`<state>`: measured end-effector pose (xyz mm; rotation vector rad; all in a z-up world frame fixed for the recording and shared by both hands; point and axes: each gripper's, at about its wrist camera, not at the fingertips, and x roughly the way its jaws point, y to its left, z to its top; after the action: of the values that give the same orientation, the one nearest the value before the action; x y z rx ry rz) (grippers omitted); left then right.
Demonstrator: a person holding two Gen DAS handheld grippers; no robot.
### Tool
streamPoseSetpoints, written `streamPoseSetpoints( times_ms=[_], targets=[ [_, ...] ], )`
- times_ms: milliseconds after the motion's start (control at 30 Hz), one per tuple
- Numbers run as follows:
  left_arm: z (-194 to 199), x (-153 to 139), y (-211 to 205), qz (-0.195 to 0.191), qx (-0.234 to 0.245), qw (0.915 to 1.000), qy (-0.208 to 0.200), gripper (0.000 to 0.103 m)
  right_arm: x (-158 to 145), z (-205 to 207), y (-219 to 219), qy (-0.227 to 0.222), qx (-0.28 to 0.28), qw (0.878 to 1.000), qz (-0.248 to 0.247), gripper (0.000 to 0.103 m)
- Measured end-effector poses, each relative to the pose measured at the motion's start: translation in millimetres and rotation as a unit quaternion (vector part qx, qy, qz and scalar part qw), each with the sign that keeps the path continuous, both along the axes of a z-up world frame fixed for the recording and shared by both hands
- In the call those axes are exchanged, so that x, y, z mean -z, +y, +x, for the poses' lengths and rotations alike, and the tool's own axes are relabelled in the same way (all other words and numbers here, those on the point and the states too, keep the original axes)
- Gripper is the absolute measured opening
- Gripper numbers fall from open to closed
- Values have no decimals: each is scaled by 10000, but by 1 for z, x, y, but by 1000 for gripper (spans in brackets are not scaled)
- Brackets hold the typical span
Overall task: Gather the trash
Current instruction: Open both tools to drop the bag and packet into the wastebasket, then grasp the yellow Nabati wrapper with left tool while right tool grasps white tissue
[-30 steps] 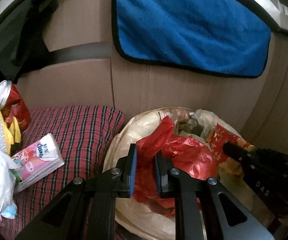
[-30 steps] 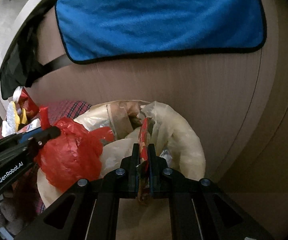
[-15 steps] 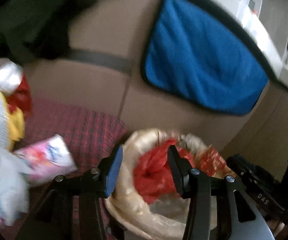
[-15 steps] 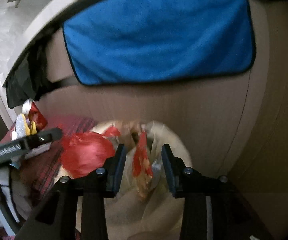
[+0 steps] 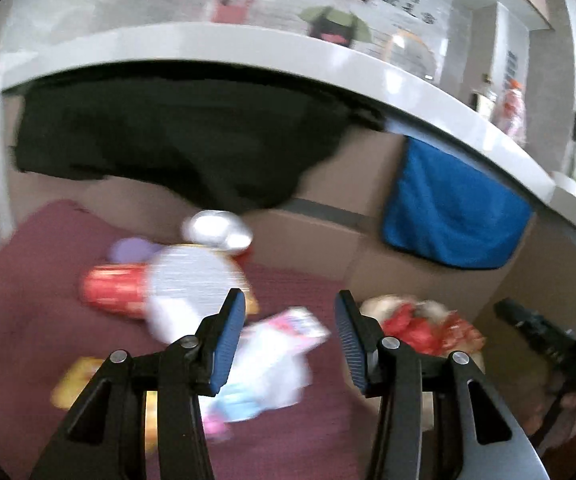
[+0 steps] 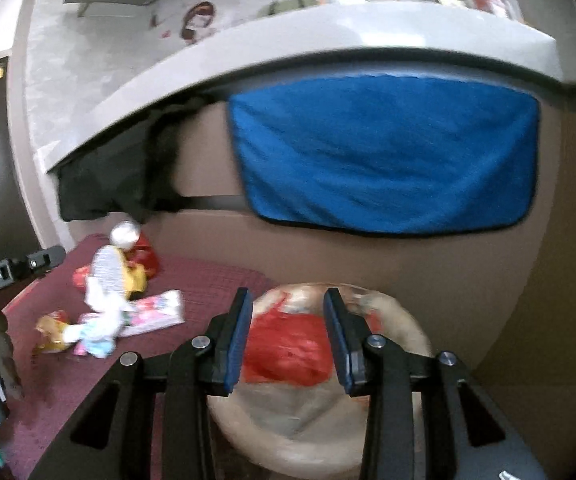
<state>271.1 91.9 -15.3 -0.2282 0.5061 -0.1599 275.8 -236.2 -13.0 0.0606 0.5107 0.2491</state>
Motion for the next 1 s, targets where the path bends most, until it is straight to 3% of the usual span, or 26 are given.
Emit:
streamPoseSetpoints(
  times_ms=[233,400,500,633,900,967,1000],
  targets=[
    [-37,7,99,-120,-782,9969,53,48,-12,-6,73,-133,-696,9975,31,35],
    [-41,35,130,-480,-865,9944,374,49,-3,-3,129,16,-1220,9924,-157,35],
    [-37,58,134,-812,-729,9913,738,50,5,-1,151,142,-1414,9896,-241,35],
    [-28,90,130,-1440,-685,9795,1231,52,18,3,168,286,-1515,9875,-319,34],
    [5,126,117,-1439,-1037,9675,1805,52,42,12,173,644,-1457,9870,-198,34],
    [8,127,125,-1700,-1112,9638,1725,49,45,11,174,662,-1458,9868,-251,34],
    [9,125,128,-1725,-1165,9630,1711,38,46,11,174,663,-1460,9866,-285,34]
  ],
)
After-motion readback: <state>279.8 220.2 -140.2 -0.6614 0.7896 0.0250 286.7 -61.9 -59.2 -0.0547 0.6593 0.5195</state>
